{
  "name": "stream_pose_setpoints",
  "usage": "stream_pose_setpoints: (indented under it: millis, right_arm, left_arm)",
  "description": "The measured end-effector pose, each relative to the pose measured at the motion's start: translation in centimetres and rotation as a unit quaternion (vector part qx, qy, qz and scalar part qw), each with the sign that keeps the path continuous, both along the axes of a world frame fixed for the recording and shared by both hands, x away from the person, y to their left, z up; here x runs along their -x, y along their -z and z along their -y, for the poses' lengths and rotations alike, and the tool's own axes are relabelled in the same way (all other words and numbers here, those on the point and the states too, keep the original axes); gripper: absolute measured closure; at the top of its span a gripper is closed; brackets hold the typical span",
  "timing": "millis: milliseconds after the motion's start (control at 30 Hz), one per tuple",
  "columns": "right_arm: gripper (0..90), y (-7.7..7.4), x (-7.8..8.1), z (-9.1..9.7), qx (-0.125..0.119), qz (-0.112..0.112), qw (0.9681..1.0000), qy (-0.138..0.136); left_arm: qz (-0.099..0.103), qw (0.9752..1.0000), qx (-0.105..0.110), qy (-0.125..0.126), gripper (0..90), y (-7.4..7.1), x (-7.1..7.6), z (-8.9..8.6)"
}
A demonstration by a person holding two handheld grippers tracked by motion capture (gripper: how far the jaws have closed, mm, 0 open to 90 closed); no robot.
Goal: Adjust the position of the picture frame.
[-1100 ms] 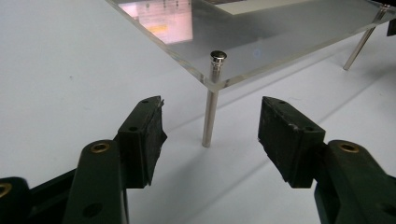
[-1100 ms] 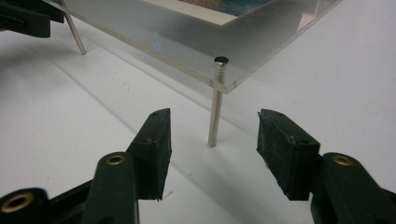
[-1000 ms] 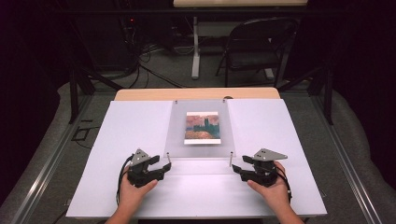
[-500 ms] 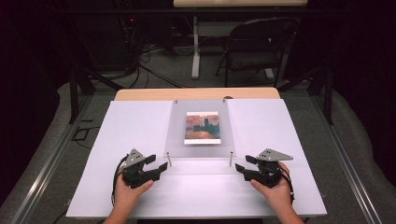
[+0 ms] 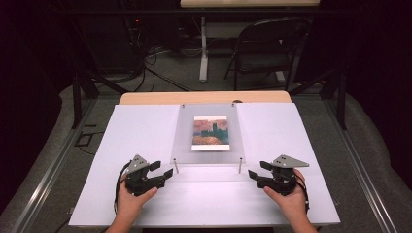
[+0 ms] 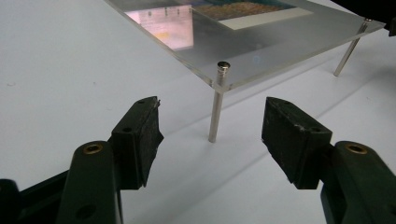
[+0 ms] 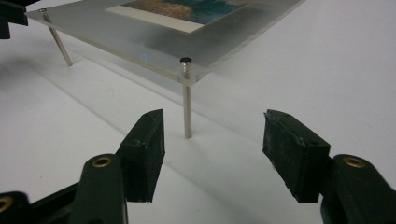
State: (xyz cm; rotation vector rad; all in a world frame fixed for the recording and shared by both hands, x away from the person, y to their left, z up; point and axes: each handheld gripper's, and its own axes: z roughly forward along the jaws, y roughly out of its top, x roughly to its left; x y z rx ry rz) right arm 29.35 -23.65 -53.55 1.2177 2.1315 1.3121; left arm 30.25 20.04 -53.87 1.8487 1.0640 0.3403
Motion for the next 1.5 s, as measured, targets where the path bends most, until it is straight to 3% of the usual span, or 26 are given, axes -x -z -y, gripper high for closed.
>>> stream_pose_setpoints:
  millis: [333,500,667,800,933,1100,1333,1500]
  right_arm:
    - [40.2,-0.2,-0.3,1.6,-0.016,-0.011,0.9995,0.025]
    - [43.5,-0.6,-1.2,1.9,0.001,-0.024,0.9992,0.033]
    - [42.3,-1.1,-2.5,1.8,0.009,-0.026,0.9991,0.033]
    - [39.6,-2.3,-3.8,1.6,0.006,-0.027,0.9986,0.046]
    - [36.6,-3.3,-5.0,1.2,0.007,-0.031,0.9987,0.04]
    - [36.4,-4.6,-6.6,0.6,0.026,-0.033,0.9987,0.031]
    - [42.1,-6.2,-8.7,-0.4,0.033,-0.044,0.9983,0.018]
    - [41.6,-7.4,-10.3,-1.6,0.037,-0.037,0.9985,0.018]
  left_arm:
    - [-0.006,0.9998,0.018,-0.011,36.8,-0.5,-0.7,-0.1]
    - [-0.001,0.9996,0.027,-0.01,37.0,-1.6,-1.8,0.0]
    - [0.007,1.0,0.002,-0.006,37.2,-2.8,-3.5,0.3]
    - [-0.001,1.0,0.005,-0.006,37.3,-3.8,-5.1,0.7]
    - [0.003,1.0,0.006,-0.003,37.1,-5.0,-6.4,1.0]
    - [0.004,1.0,0.001,-0.001,37.0,-6.2,-8.0,1.5]
    - [-0.02,0.9994,0.023,-0.017,35.5,-7.6,-10.5,1.5]
    - [-0.032,0.9981,0.043,-0.029,35.0,-8.2,-12.0,1.3]
